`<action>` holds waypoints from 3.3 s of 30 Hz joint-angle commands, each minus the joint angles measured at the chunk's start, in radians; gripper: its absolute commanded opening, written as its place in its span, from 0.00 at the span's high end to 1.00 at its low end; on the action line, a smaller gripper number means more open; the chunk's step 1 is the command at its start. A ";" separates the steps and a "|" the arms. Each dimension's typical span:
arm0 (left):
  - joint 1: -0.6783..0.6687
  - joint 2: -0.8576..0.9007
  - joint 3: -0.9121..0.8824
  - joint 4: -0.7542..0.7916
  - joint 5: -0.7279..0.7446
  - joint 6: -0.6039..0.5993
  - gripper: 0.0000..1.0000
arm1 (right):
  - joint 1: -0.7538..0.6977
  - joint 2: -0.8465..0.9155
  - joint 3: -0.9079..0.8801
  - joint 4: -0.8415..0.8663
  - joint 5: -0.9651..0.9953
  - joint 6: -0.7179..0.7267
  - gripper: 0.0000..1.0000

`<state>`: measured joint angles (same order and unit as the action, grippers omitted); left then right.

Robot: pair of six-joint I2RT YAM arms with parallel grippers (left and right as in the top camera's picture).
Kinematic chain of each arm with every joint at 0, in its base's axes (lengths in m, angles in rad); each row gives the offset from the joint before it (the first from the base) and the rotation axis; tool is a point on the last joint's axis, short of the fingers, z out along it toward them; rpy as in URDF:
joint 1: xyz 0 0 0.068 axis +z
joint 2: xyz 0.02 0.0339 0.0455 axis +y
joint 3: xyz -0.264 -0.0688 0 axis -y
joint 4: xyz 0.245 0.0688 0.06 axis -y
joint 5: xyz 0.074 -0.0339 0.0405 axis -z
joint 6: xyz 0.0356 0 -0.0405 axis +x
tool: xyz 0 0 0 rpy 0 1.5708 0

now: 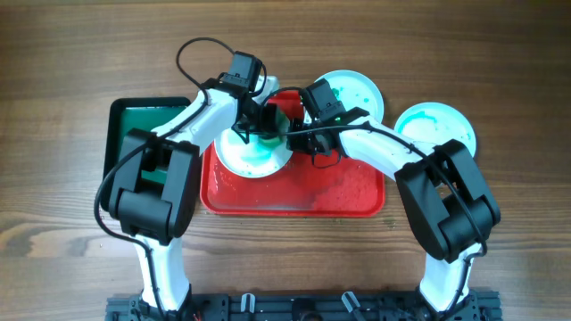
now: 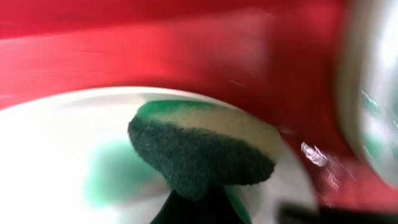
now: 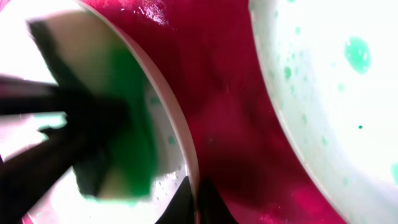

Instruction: Clean dirty plates on tray and stack at the side

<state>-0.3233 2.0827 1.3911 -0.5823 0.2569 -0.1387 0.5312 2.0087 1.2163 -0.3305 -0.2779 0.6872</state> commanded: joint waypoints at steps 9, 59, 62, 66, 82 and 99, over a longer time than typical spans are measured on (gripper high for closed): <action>0.135 0.053 -0.024 -0.269 -0.152 -0.156 0.96 | 0.008 0.017 0.008 -0.006 -0.012 -0.006 0.96; 0.171 -0.140 0.304 -0.468 -0.290 -0.283 0.96 | 0.252 -0.487 0.002 -0.341 1.163 -0.299 0.96; 0.171 -0.140 0.304 -0.466 -0.290 -0.284 0.96 | 0.382 -0.486 0.002 -0.331 1.421 -0.365 0.96; 0.171 -0.140 0.304 -0.466 -0.290 -0.284 0.96 | 0.496 -0.486 0.002 -0.241 1.687 -0.525 0.96; 0.171 -0.139 0.301 -0.473 -0.290 -0.284 0.96 | 0.439 -0.486 -0.037 -0.285 1.084 -0.317 0.95; 0.170 -0.138 0.301 -0.483 -0.290 -0.284 0.96 | -0.890 -0.570 -0.113 -0.526 0.294 -0.320 0.96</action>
<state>-0.1543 1.9564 1.6806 -1.0660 -0.0383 -0.4385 -0.2707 1.4563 1.1603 -0.8680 -0.0700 0.3729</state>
